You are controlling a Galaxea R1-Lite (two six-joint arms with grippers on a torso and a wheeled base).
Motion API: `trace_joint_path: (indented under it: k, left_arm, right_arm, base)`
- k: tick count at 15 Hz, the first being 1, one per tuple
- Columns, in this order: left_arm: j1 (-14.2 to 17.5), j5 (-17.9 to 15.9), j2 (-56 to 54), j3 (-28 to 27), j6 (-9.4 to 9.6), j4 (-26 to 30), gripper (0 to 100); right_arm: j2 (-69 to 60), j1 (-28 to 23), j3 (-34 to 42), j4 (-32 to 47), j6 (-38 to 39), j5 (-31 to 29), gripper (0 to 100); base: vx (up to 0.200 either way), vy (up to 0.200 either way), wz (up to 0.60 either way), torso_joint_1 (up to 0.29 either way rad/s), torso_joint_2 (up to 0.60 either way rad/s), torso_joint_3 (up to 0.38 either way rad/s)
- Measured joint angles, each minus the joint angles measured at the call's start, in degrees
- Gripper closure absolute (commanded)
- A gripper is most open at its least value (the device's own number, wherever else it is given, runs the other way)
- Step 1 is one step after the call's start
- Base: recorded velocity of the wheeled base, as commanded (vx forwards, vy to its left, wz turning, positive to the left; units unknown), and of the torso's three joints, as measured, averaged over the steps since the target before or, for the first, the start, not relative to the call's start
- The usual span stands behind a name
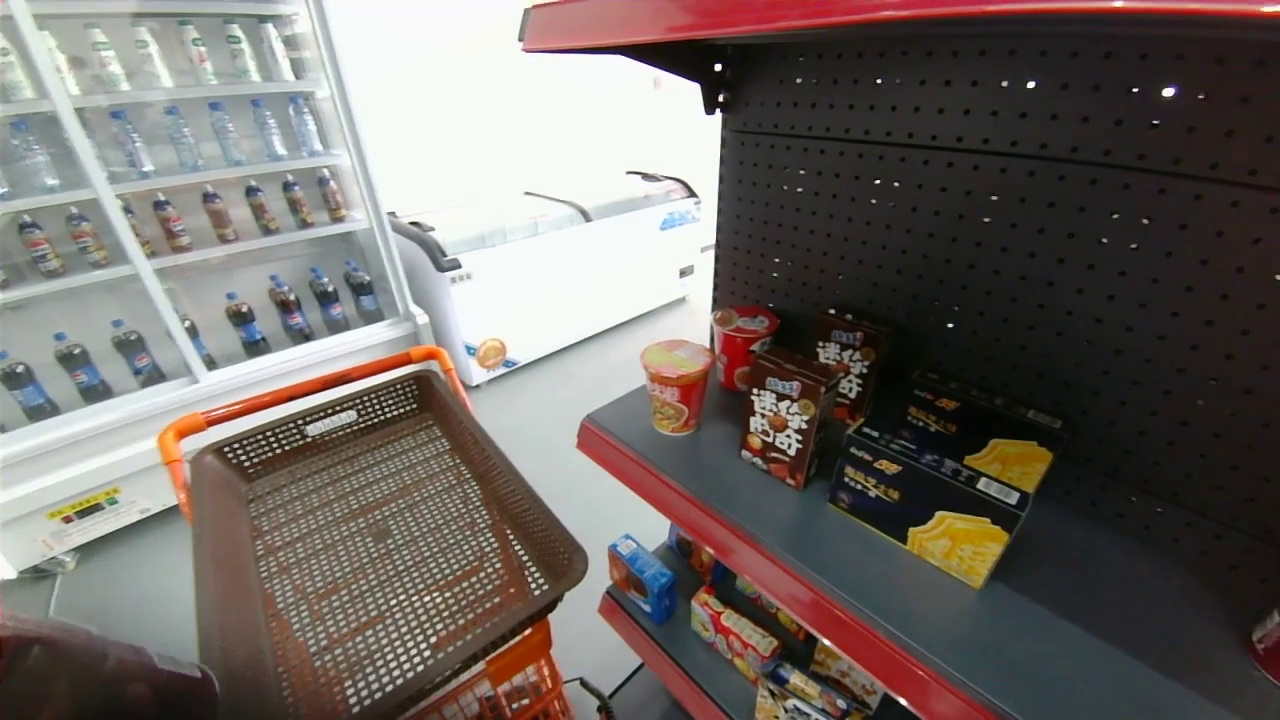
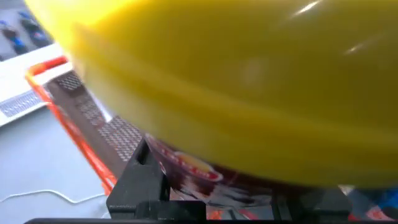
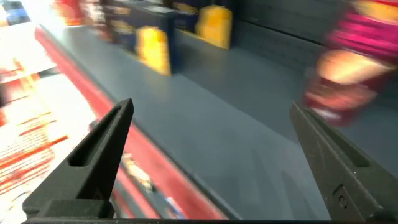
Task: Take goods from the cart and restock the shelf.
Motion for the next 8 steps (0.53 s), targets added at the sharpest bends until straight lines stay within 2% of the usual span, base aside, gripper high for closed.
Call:
trace_joint_path:
  k: [2,8]
  left_arm:
    - [0.1,0.5,-3.0,-0.1,0.22,5.0,100]
    - [0.0,0.5,-9.2,0.3,0.32,9.2,100]
  right_arm:
    - [0.0,0.0,0.0,0.1,0.0,0.0,0]
    - [0.0,0.0,0.0,0.1,0.0,0.0,0]
  base:
    - [0.0,0.0,-0.6,0.012,0.01,0.0]
    - [0.0,0.0,-0.6,0.002,0.0,0.005]
